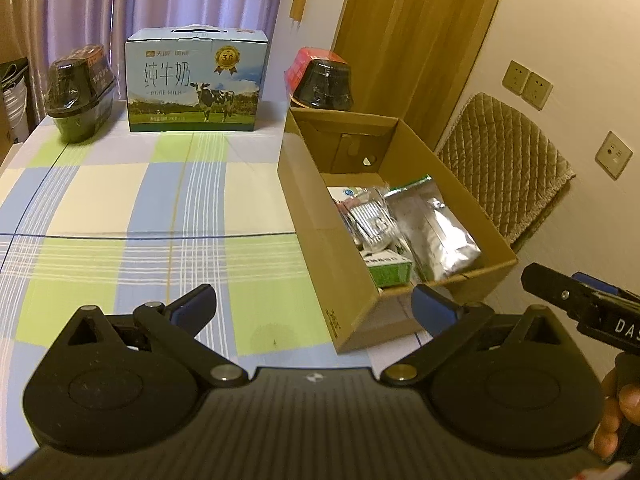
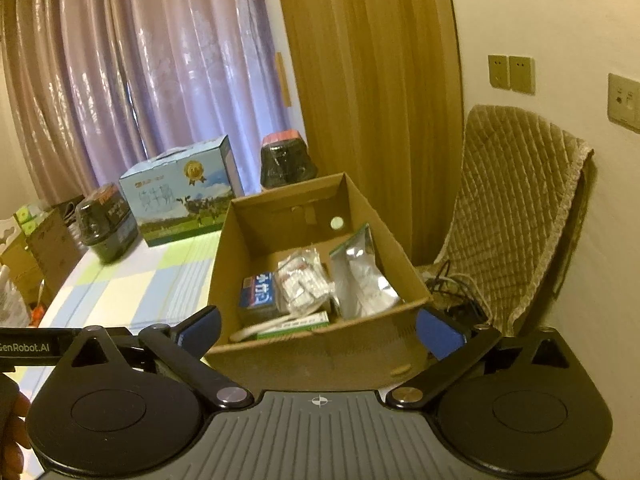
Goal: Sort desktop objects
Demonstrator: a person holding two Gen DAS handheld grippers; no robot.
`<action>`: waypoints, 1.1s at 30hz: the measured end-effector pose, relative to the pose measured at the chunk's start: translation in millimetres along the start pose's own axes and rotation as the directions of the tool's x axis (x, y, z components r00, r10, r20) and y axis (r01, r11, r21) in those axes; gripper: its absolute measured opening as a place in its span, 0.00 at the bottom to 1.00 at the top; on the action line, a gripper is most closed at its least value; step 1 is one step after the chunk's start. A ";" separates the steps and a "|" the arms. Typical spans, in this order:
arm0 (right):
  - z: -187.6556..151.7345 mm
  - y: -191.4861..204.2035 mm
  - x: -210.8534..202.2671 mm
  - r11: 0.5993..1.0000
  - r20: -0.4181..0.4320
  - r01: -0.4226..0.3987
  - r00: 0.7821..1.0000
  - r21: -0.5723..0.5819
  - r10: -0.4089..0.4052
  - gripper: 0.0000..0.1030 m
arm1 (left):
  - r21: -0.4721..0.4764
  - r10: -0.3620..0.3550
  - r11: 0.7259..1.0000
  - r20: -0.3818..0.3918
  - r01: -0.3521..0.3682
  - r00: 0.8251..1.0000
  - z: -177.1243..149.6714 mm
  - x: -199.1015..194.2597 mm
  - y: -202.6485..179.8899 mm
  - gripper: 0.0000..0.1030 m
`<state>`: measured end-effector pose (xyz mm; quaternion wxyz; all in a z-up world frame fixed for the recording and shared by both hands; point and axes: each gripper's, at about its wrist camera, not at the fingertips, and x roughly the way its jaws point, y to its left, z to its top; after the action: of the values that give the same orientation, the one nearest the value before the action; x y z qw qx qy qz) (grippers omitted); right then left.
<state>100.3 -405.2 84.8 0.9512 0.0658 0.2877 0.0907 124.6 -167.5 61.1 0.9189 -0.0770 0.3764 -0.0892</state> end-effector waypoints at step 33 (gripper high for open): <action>-18.3 -2.9 -70.6 0.999 -0.056 -0.005 0.998 0.038 0.007 0.98 | 0.023 0.002 1.000 -0.011 -0.001 1.000 -33.2 -54.6 -39.5 0.99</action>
<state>32.6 -421.6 107.0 0.9410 0.0822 0.3157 0.0897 58.7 -196.3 83.0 0.9177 -0.0658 0.3804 -0.0932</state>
